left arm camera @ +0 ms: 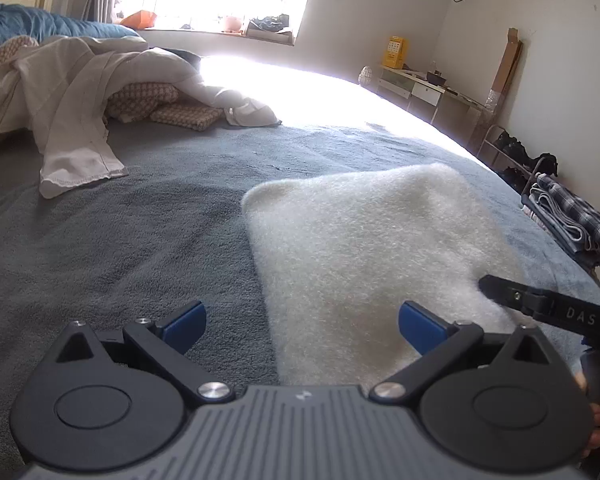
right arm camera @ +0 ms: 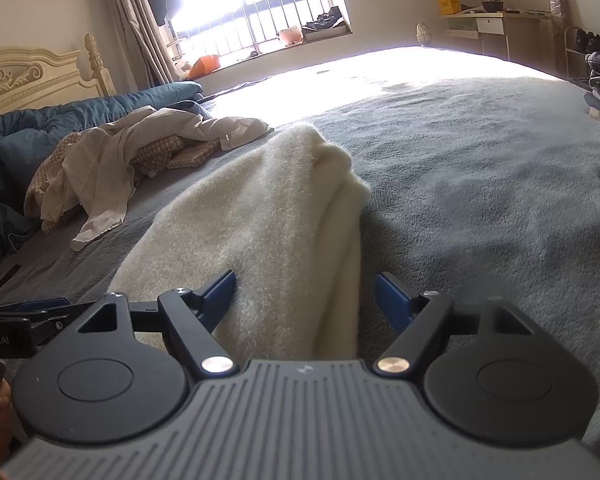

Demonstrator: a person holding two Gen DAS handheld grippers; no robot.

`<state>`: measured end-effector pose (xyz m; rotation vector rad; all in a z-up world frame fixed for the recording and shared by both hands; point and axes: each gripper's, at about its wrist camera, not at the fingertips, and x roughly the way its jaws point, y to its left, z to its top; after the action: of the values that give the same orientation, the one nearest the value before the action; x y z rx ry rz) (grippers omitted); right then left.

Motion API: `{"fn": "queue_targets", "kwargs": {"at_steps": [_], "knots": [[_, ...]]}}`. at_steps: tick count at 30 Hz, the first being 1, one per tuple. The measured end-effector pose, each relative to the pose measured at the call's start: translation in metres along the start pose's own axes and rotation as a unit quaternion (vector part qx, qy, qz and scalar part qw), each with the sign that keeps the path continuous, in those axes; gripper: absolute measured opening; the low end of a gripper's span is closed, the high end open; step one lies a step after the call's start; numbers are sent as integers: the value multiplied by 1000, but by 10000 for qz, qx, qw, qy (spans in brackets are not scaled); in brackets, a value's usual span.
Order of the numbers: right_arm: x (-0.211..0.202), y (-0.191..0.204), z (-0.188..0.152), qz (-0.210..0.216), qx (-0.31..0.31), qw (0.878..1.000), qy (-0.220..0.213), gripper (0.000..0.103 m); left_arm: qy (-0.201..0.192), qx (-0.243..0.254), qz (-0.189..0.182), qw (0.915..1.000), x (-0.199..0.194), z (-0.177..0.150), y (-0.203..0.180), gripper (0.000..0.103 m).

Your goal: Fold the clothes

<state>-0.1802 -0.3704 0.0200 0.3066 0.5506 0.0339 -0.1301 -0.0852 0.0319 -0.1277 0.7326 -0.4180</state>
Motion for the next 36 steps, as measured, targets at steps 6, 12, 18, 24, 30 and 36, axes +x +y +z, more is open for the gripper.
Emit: {"fn": "queue_targets", "kwargs": {"at_steps": [6, 12, 18, 24, 30, 36], "knots": [[2, -14, -8, 285, 459, 9985, -67, 77, 313, -1000, -650, 9924, 23, 3, 36, 103], [4, -23, -11, 634, 639, 9959, -85, 78, 275, -876, -996, 9908, 43, 4, 40, 102], [13, -46, -17, 1352, 1355, 9815, 75, 78, 258, -1012, -1380, 9849, 54, 10, 47, 102], [23, -54, -7, 1796, 1428, 9726, 384, 82, 398, -1290, -1773, 9749, 75, 18, 52, 102], [35, -60, 8, 2066, 1679, 9618, 641, 83, 518, -1325, -1970, 9700, 101, 31, 46, 102], [47, -63, 24, 1975, 1856, 9588, 855, 84, 619, -1559, -2254, 9597, 120, 39, 56, 103]]}}
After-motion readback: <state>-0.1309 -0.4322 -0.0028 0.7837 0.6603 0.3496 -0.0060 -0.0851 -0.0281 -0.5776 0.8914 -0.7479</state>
